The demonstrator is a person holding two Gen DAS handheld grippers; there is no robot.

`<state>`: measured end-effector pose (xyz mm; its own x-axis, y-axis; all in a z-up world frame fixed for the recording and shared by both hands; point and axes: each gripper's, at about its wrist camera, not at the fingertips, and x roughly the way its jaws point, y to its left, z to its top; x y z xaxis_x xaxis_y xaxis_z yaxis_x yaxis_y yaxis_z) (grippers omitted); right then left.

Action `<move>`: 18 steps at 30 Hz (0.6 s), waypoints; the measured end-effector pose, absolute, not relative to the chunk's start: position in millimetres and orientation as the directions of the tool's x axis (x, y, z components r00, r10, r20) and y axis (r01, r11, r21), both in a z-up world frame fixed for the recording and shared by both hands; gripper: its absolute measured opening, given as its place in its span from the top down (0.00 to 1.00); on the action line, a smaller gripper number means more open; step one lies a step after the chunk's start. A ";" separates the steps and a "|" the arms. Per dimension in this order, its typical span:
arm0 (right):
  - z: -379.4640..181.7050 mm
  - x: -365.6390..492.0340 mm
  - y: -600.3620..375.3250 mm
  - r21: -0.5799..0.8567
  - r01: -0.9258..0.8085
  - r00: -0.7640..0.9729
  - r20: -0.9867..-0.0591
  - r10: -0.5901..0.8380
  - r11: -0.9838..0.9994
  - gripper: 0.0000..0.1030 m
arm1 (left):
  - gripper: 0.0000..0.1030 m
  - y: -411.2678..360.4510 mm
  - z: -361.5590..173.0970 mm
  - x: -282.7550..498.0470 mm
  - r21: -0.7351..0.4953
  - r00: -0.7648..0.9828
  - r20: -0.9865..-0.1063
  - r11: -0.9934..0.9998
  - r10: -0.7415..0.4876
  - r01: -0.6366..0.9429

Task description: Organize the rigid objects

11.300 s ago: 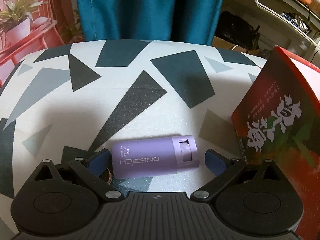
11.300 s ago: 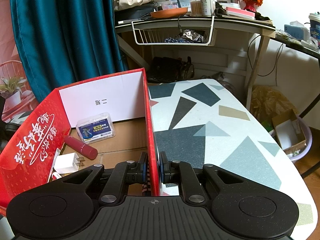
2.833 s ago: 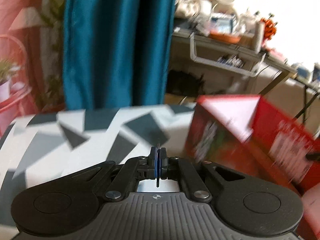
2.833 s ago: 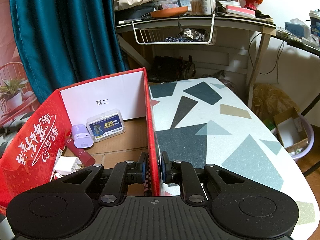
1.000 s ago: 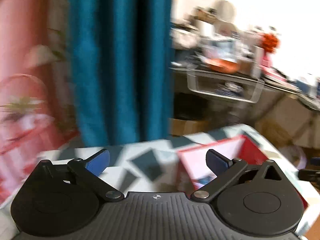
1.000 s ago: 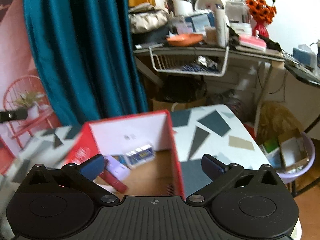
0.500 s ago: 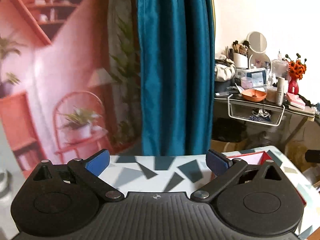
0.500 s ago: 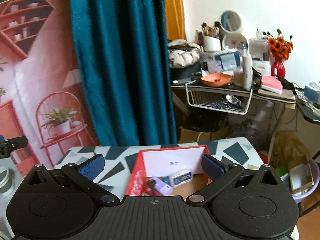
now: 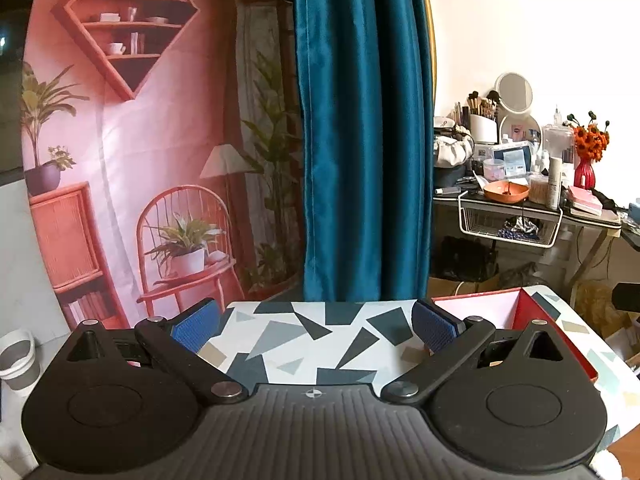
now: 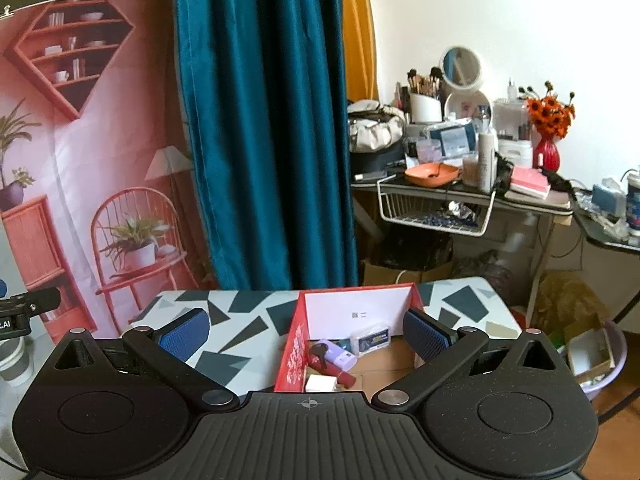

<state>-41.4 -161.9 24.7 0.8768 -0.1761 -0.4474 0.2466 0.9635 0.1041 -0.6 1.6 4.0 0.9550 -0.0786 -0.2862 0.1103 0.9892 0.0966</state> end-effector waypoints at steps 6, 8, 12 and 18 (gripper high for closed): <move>32.1 -45.6 -158.8 0.076 0.250 0.880 -0.435 -0.194 0.965 0.00 | 0.00 2.7 1.9 -6.5 0.081 0.953 -0.288 0.990 -0.089 0.117; 33.1 -46.2 -156.8 0.069 0.250 0.881 -0.431 -0.197 0.966 0.00 | 0.00 4.3 0.5 -8.7 0.075 0.952 -0.293 0.990 -0.088 0.115; 34.4 -48.3 -155.6 0.069 0.248 0.882 -0.429 -0.196 0.966 0.00 | 0.00 6.6 0.9 -10.2 0.065 0.952 -0.295 0.993 -0.078 0.102; 35.4 -49.7 -154.5 0.060 0.248 0.882 -0.427 -0.200 0.967 0.00 | 0.00 5.1 1.4 -11.8 0.065 0.953 -0.294 0.994 -0.068 0.091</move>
